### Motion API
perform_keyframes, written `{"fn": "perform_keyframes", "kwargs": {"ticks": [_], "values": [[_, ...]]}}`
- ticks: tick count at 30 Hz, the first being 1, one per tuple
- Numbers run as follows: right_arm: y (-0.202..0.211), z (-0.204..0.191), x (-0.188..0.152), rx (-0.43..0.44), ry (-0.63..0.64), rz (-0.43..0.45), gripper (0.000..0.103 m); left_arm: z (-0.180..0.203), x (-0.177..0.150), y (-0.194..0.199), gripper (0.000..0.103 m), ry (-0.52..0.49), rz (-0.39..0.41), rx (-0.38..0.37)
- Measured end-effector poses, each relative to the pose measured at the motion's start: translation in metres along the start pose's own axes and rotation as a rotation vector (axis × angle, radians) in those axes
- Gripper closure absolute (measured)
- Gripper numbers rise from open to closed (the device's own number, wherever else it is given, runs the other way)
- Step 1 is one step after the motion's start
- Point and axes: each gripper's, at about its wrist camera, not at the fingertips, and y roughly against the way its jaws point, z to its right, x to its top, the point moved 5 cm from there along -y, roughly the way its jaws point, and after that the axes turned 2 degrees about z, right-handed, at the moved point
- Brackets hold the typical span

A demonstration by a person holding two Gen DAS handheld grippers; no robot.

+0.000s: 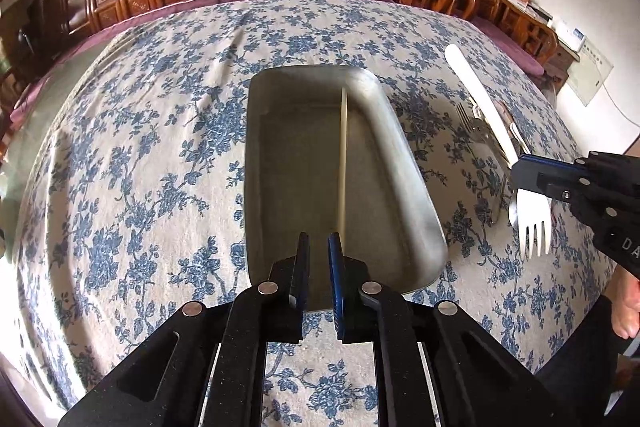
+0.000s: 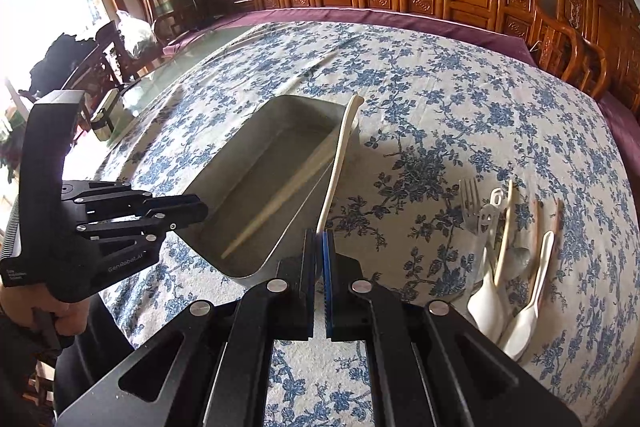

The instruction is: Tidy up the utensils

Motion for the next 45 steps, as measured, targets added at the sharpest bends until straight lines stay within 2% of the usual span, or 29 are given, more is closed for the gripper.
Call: {"fn": "perform_keyframes", "kwargs": {"ticks": [8,12,18,25,26,31,34,39,42,45], "values": [[-0.02,-0.015,0.011,0.034,-0.006,-0.004,0.099,-0.015,0.0,0.017,0.094,0.009,0.032,0.019],[-0.04,-0.027,0.017,0.055,-0.003,-0.021,0.099,-0.026,0.001,0.028,0.087,0.027,0.049,0.027],[-0.071,-0.042,0.019,0.054,0.004,-0.055,0.099,-0.034,-0.001,0.039,0.086,0.026,0.068,0.046],[-0.082,-0.045,0.017,0.074,0.007,-0.052,0.097,-0.035,-0.002,0.047,0.086,0.022,0.076,0.053],[-0.081,-0.044,0.016,0.078,0.01,-0.046,0.093,-0.034,-0.003,0.048,0.086,0.019,0.076,0.054],[-0.055,-0.029,0.015,0.081,-0.007,0.01,0.091,-0.021,-0.001,0.049,0.086,0.001,0.077,0.056],[-0.027,-0.016,0.007,0.053,0.01,0.052,0.091,-0.007,0.002,0.051,0.079,-0.015,0.088,0.043],[0.018,0.028,-0.017,-0.031,0.009,0.09,0.091,0.033,0.01,0.051,0.076,-0.058,0.106,0.007],[0.042,0.061,-0.032,-0.118,-0.001,0.104,0.09,0.059,0.013,0.048,0.075,-0.079,0.113,-0.032],[0.057,0.089,-0.045,-0.176,-0.023,0.125,0.079,0.085,0.013,0.043,0.074,-0.099,0.11,-0.066]]}}
